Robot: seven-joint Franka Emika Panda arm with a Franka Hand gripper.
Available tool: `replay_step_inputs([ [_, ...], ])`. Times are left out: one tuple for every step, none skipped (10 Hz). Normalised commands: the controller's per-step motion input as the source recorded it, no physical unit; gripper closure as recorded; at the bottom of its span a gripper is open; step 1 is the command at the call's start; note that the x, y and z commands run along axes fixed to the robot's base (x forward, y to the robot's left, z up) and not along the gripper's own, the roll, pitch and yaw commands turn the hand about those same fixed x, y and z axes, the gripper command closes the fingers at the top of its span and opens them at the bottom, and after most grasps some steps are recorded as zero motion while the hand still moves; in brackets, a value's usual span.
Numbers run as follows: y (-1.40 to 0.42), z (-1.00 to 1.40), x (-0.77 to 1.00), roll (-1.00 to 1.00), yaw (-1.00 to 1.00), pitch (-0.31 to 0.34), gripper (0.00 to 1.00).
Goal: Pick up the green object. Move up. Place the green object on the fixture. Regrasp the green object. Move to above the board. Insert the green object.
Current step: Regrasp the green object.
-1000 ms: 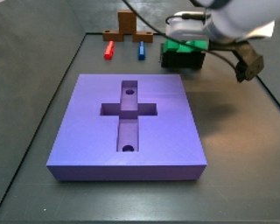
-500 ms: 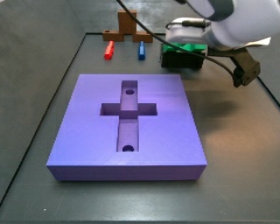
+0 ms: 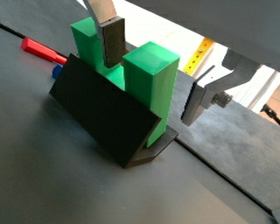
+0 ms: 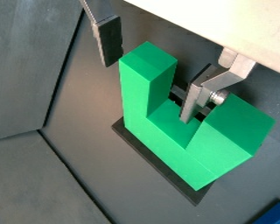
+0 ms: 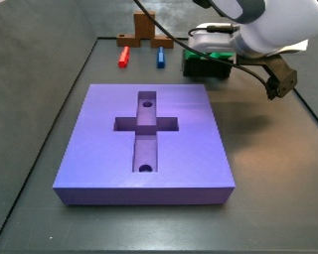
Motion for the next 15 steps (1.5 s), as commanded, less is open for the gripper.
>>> replay_step_inputs([
  [0.00, 0.00, 0.00, 0.00, 0.00, 0.000, 1.00],
  [0.00, 0.00, 0.00, 0.00, 0.00, 0.000, 1.00],
  [0.00, 0.00, 0.00, 0.00, 0.00, 0.000, 1.00],
  [0.00, 0.00, 0.00, 0.00, 0.00, 0.000, 1.00],
  [0.00, 0.00, 0.00, 0.00, 0.00, 0.000, 1.00],
  [0.00, 0.00, 0.00, 0.00, 0.00, 0.000, 1.00],
  [0.00, 0.00, 0.00, 0.00, 0.00, 0.000, 1.00],
  [0.00, 0.00, 0.00, 0.00, 0.00, 0.000, 1.00],
  [0.00, 0.00, 0.00, 0.00, 0.00, 0.000, 1.00],
  [0.00, 0.00, 0.00, 0.00, 0.00, 0.000, 1.00],
  [0.00, 0.00, 0.00, 0.00, 0.00, 0.000, 1.00],
  [0.00, 0.00, 0.00, 0.00, 0.00, 0.000, 1.00],
  [0.00, 0.00, 0.00, 0.00, 0.00, 0.000, 1.00],
  [0.00, 0.00, 0.00, 0.00, 0.00, 0.000, 1.00],
  [0.00, 0.00, 0.00, 0.00, 0.00, 0.000, 1.00],
])
